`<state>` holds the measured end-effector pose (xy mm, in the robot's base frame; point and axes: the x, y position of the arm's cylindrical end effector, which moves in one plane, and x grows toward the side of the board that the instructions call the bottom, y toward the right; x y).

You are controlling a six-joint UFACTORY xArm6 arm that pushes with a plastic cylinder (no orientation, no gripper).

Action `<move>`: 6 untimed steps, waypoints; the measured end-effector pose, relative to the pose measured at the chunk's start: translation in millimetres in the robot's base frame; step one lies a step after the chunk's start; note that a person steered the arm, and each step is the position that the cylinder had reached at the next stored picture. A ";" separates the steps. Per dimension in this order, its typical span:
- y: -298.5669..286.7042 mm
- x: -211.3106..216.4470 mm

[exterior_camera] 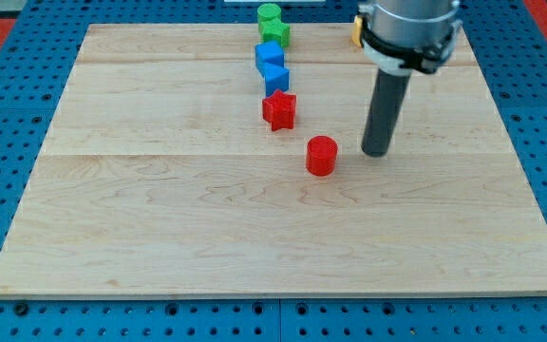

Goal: Place the arm on top right to yellow hexagon

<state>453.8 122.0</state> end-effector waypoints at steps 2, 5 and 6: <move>-57.6 -8.0; -6.6 -102.6; 83.9 -151.5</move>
<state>302.3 205.9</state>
